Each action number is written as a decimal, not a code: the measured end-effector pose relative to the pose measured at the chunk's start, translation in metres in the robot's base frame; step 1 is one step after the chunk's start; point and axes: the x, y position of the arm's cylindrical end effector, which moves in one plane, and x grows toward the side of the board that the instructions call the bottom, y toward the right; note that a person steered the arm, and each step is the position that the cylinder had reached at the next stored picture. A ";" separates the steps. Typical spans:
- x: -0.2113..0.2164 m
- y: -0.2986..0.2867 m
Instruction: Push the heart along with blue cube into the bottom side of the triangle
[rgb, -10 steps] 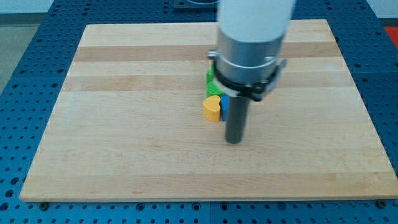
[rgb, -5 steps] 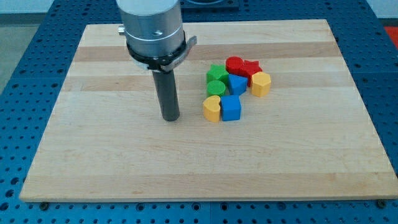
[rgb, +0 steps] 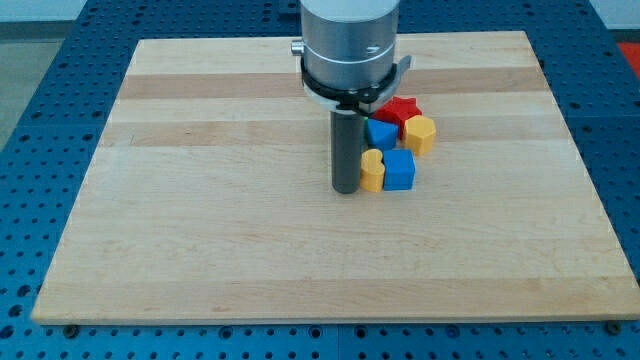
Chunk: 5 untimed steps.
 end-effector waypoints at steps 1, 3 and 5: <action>0.006 0.000; 0.023 0.021; 0.011 0.045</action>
